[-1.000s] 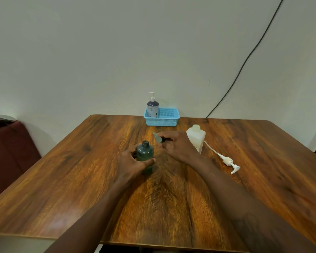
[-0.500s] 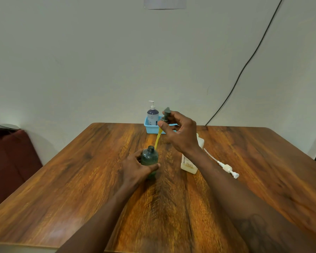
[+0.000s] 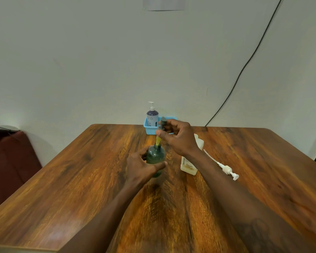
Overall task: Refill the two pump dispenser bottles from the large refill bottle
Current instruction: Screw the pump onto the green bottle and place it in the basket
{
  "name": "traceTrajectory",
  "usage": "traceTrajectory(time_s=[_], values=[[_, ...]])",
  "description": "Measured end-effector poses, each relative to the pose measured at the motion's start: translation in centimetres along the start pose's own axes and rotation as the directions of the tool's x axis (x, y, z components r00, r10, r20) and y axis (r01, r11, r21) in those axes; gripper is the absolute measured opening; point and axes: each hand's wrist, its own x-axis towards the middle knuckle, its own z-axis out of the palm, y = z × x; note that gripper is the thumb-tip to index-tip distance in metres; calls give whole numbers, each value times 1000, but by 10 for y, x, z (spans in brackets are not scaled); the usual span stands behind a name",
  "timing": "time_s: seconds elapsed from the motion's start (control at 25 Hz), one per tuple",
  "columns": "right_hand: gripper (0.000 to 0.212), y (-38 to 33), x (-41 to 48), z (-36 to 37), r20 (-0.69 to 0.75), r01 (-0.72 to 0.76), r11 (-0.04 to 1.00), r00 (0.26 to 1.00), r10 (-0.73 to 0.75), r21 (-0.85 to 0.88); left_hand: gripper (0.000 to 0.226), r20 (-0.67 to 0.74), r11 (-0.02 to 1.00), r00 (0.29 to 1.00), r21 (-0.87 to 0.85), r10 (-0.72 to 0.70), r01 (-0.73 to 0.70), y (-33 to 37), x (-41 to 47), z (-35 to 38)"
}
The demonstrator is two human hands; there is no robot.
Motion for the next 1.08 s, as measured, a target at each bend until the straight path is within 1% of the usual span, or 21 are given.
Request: traceTrajectory(time_s=[0.12, 0.24, 0.28, 0.32, 0.36, 0.44, 0.52, 0.6, 0.68, 0.72, 0.76, 0.8, 0.84, 0.88, 0.92, 0.96, 1.04, 1.08], values=[[40, 6, 0, -3, 182, -105, 994, 978, 102, 7, 64, -14, 998, 998, -17, 54, -54, 16, 5, -4], [40, 6, 3, -15, 300, -184, 981, 941, 160, 56, 65, 19, 994, 994, 8, 108, -108, 26, 9, -10], [41, 4, 4, -18, 315, -192, 980, 934, 166, 53, 65, 32, 992, 992, 25, 123, -124, 29, 9, -11], [43, 3, 4, -21, 304, -192, 980, 937, 170, 43, 63, 39, 990, 990, 41, 133, -135, 33, 9, -12], [45, 2, 4, -23, 262, -186, 982, 949, 174, 21, 62, 37, 989, 990, 55, 139, -141, 36, 9, -11], [50, -1, 4, -24, 102, -164, 982, 980, 173, -90, 60, 22, 987, 989, 62, 145, -146, 42, 9, -8], [52, -4, 4, -24, -28, -145, 960, 989, 142, -239, 64, 23, 985, 988, 83, 150, -151, 47, 9, -3], [58, -9, 4, -21, -104, -156, 935, 986, 129, -319, 68, 25, 982, 986, 96, 162, -164, 53, 9, 1], [60, -13, 4, -20, -127, -169, 929, 983, 134, -329, 67, 19, 980, 984, 80, 179, -180, 58, 9, 4], [60, -14, 4, -21, -96, -183, 938, 982, 162, -294, 65, 15, 981, 983, 70, 182, -182, 62, 10, 4], [61, -15, 4, -22, -28, -213, 957, 977, 211, -198, 63, 10, 981, 983, 56, 185, -186, 65, 10, 4], [62, -16, 6, -24, 68, -264, 964, 962, 266, -40, 62, 6, 982, 983, 39, 185, -185, 67, 12, 3], [58, -15, 8, -26, 161, -332, 931, 938, 308, 151, 62, 2, 983, 983, 20, 181, -181, 68, 14, 1], [51, -13, 10, -28, 230, -383, 870, 918, 322, 311, 62, 0, 985, 985, 5, 173, -173, 68, 16, 0], [46, -11, 11, -31, 260, -397, 818, 914, 312, 415, 63, -2, 986, 986, -3, 166, -166, 69, 17, -1], [45, -10, 12, -33, 262, -383, 811, 920, 292, 442, 65, -4, 987, 987, -7, 163, -163, 69, 19, -2], [47, -10, 8, -35, 242, -317, 870, 941, 237, 377, 69, -4, 987, 987, -4, 160, -160, 68, 22, -3], [49, -11, 6, -36, 204, -280, 900, 954, 221, 335, 72, -6, 987, 987, -2, 159, -159, 67, 22, -3]])
